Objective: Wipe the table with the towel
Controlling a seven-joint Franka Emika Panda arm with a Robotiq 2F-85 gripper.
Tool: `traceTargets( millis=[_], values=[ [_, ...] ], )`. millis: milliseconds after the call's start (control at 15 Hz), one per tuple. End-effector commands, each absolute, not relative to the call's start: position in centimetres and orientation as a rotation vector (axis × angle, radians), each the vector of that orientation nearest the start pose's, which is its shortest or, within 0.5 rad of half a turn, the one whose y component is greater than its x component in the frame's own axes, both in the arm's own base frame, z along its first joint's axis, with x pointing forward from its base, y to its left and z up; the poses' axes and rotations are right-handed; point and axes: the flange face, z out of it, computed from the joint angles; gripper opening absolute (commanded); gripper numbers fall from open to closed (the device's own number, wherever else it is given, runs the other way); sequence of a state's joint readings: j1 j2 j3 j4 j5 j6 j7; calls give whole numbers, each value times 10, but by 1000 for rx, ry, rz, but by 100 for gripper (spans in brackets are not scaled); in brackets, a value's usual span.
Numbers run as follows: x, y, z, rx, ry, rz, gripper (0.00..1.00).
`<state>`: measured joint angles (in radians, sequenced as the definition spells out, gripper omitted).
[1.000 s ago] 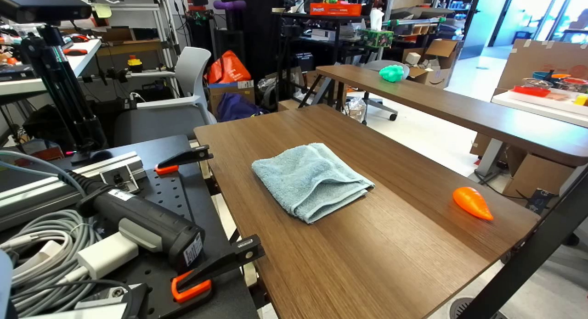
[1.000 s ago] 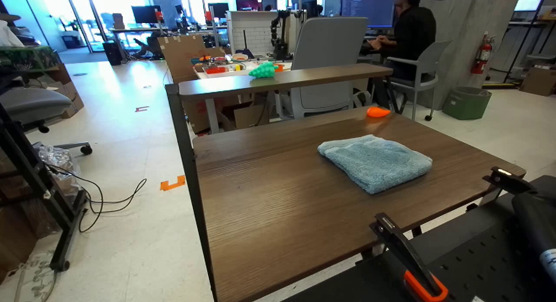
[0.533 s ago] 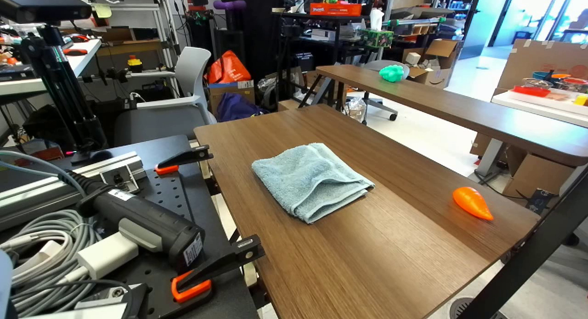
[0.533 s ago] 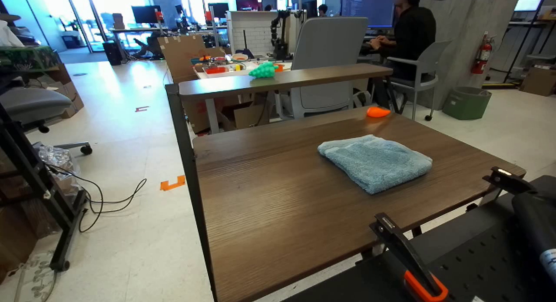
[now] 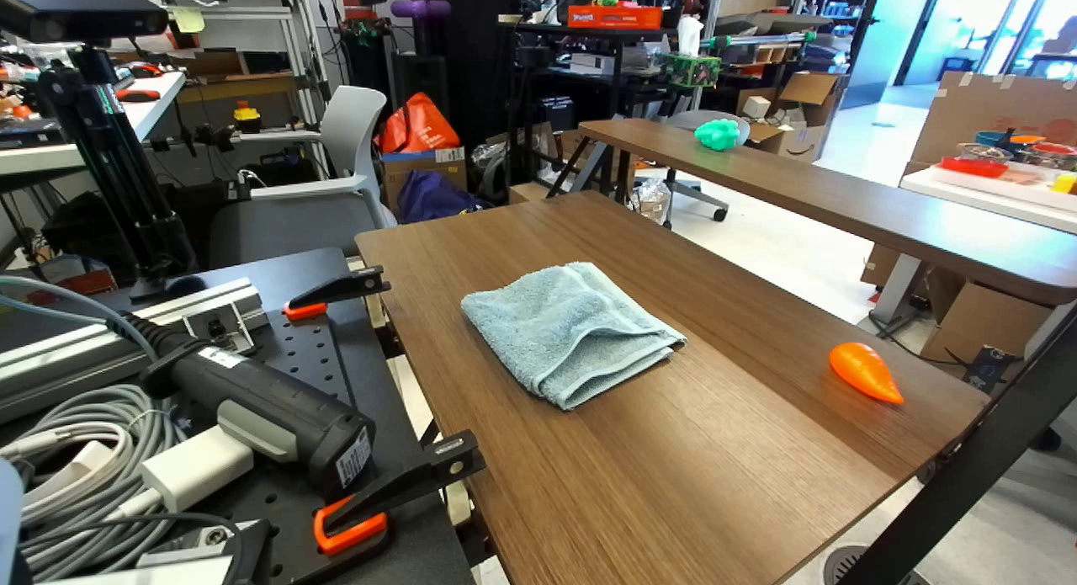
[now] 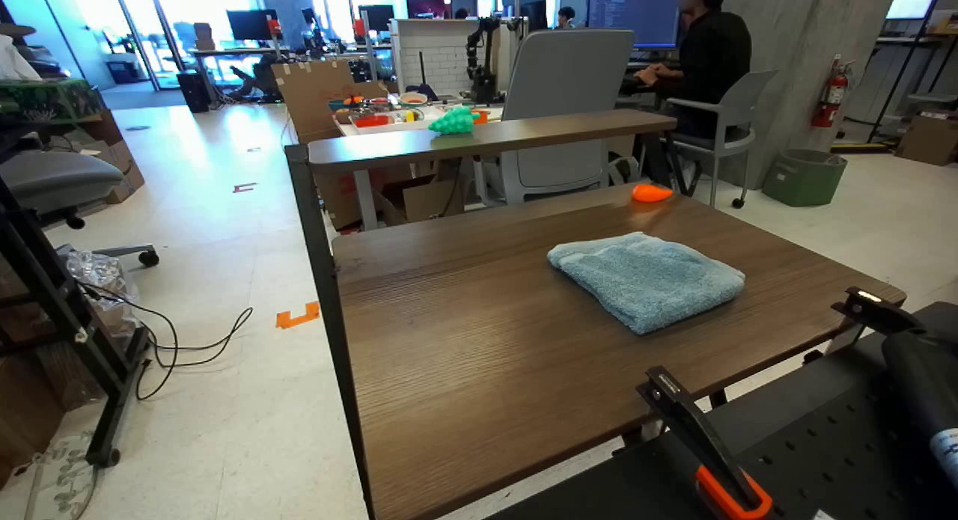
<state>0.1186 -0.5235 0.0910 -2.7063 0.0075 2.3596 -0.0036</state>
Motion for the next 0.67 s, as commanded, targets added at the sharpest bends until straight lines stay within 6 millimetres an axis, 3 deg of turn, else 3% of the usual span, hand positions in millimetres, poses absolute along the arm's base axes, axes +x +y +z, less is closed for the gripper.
traceTargets(
  millis=[0, 200, 600],
  values=[
    [391, 85, 408, -3031, -85, -409, 100],
    [416, 62, 389, -2966, 142, -502, 100],
    [459, -27, 309, -2971, 563, -400, 100]
  ],
)
